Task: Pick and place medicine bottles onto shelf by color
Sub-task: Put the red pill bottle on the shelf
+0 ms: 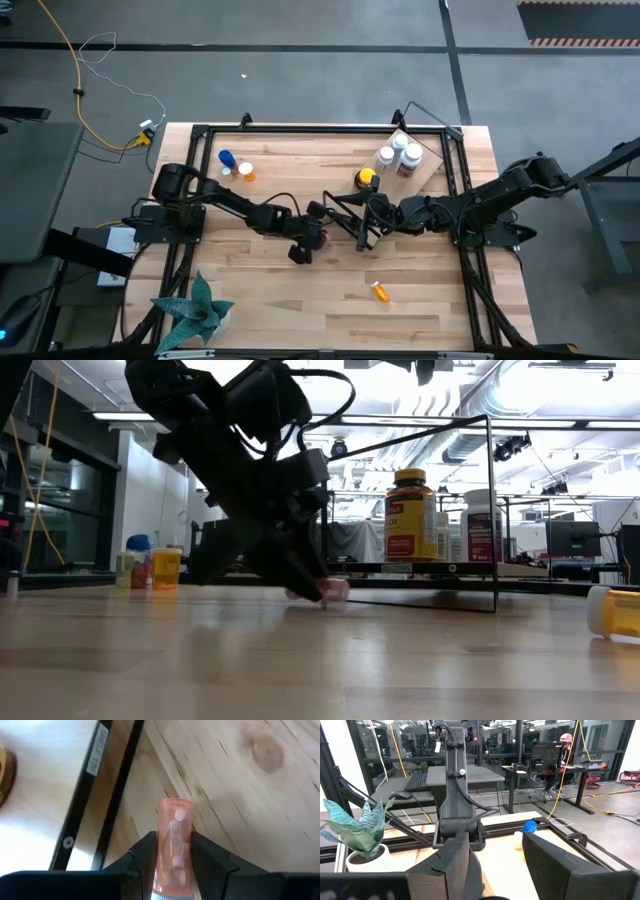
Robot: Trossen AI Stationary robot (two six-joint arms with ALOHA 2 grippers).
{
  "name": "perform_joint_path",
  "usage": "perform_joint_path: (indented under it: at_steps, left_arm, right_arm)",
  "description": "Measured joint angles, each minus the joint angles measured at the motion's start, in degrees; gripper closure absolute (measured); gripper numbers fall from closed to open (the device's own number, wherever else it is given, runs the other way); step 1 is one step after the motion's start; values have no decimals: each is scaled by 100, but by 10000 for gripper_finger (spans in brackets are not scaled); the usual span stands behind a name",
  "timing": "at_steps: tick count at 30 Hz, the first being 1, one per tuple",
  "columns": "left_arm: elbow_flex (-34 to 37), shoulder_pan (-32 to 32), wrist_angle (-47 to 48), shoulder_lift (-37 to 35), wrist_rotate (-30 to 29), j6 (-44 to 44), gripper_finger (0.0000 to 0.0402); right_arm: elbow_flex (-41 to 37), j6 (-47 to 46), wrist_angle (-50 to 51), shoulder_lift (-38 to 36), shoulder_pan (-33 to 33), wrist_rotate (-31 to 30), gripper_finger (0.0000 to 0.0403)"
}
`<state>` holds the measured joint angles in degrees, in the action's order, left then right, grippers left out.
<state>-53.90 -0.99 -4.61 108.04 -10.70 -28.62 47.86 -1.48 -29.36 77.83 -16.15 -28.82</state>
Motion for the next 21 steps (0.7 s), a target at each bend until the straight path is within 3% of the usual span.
perform_joint_path:
  at_steps: [9,16,21]
  left_arm:
    - [-12,-158,706,-569,-113,199,300]
    - [-14,-347,1748,-1893,-151,1262,300]
    - [-20,-502,2000,-2781,-149,2112,300]
  right_arm:
    - [0,0,5,2,-2,2,226]
    - [-2,0,52,2,-1,3,226]
    - [-2,1,89,2,-2,11,226]
